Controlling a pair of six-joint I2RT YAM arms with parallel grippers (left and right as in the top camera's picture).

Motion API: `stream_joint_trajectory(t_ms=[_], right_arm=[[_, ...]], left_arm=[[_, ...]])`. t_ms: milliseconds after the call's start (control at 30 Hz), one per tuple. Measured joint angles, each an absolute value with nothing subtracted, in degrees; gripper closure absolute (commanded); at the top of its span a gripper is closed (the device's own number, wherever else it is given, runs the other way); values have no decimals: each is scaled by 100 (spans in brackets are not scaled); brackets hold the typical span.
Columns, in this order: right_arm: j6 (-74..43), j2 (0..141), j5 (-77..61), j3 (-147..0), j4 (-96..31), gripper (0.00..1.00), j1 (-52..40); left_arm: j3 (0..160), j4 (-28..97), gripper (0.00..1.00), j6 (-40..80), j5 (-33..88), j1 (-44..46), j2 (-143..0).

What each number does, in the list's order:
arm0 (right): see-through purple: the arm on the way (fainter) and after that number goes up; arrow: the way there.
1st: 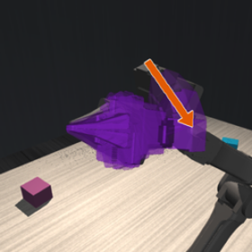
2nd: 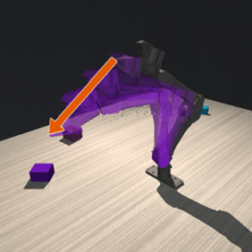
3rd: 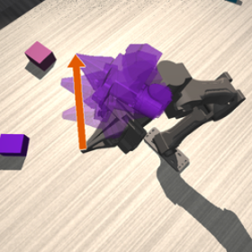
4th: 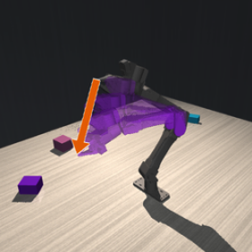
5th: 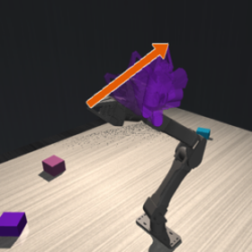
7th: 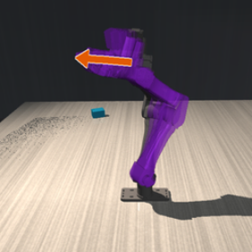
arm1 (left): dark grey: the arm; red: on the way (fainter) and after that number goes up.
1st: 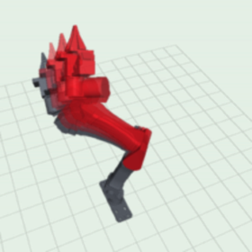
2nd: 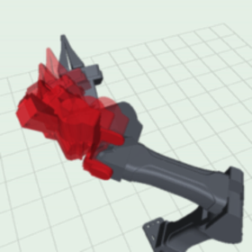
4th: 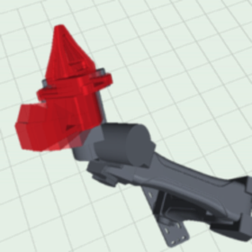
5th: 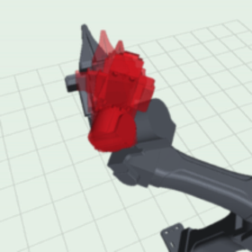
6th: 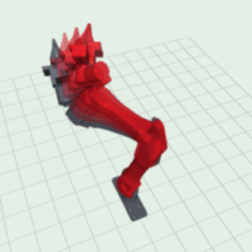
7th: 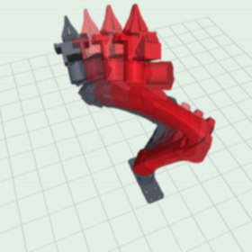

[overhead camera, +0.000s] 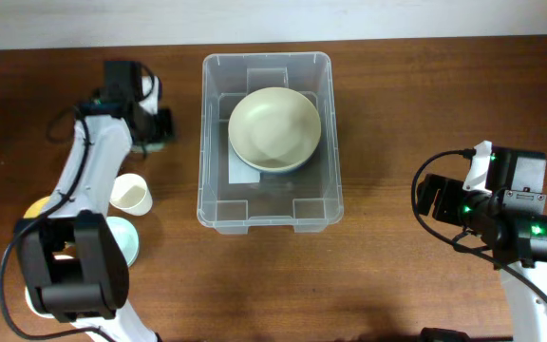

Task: Pack container
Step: 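Carry the mint cup into the bin's front right corner and release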

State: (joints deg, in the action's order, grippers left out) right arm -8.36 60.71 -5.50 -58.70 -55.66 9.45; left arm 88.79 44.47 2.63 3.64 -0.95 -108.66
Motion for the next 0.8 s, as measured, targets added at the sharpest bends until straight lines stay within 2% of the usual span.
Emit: stream_joint_trajectory(t_ms=[133,267,533,800], right_arm=[[-836,6071,-550,-5870,-5566,1,945],[-834,6071,-550,-5870,-5566,1,945],[-1063,6071,-360,-5870,-5566,1,1004],[-1234,6071,-377,-5870,-5579,1,1594]], left_arm=[[10071,4923,99,266,309,137,-10816],[10766,5395,99,266,285,941,-10700],[10822,6278,99,266,878,2502,-10683],[10822,7083,99,261,1927,2974,-10683]])
